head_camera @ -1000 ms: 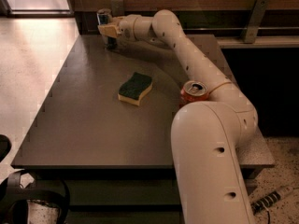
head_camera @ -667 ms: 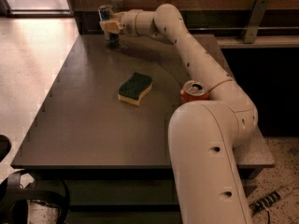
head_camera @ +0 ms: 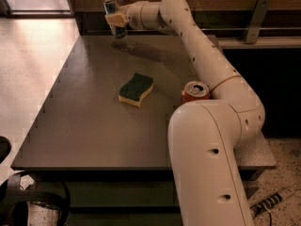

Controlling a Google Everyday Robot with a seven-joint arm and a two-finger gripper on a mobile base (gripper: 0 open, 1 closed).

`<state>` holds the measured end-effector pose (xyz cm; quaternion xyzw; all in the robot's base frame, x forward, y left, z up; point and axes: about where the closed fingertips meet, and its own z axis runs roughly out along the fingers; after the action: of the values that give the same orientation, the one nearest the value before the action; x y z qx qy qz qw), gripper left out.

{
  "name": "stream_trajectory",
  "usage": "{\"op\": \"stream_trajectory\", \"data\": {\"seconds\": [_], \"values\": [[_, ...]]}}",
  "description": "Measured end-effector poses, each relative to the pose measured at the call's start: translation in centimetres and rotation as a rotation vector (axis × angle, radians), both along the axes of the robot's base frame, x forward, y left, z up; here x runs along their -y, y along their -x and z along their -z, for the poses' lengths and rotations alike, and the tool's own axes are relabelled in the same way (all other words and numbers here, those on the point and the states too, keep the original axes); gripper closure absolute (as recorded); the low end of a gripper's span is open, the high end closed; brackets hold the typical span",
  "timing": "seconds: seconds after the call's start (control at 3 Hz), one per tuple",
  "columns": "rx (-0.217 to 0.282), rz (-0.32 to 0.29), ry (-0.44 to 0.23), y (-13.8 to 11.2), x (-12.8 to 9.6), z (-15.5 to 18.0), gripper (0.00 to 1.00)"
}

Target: Pick redbull can

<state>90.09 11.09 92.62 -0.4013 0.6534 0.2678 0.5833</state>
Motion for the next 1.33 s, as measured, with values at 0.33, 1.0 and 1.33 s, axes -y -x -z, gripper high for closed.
{"op": "stream_trajectory", "data": {"seconds": [0.33, 1.0, 1.33], "values": [[0.002, 0.028, 0.033, 0.4, 1.1, -1.2, 1.00], [0.016, 0.093, 0.085, 2.6, 3.4, -3.5, 1.00], [0.036, 0.134, 0.088, 4.7, 4.9, -4.5, 1.00]]}}
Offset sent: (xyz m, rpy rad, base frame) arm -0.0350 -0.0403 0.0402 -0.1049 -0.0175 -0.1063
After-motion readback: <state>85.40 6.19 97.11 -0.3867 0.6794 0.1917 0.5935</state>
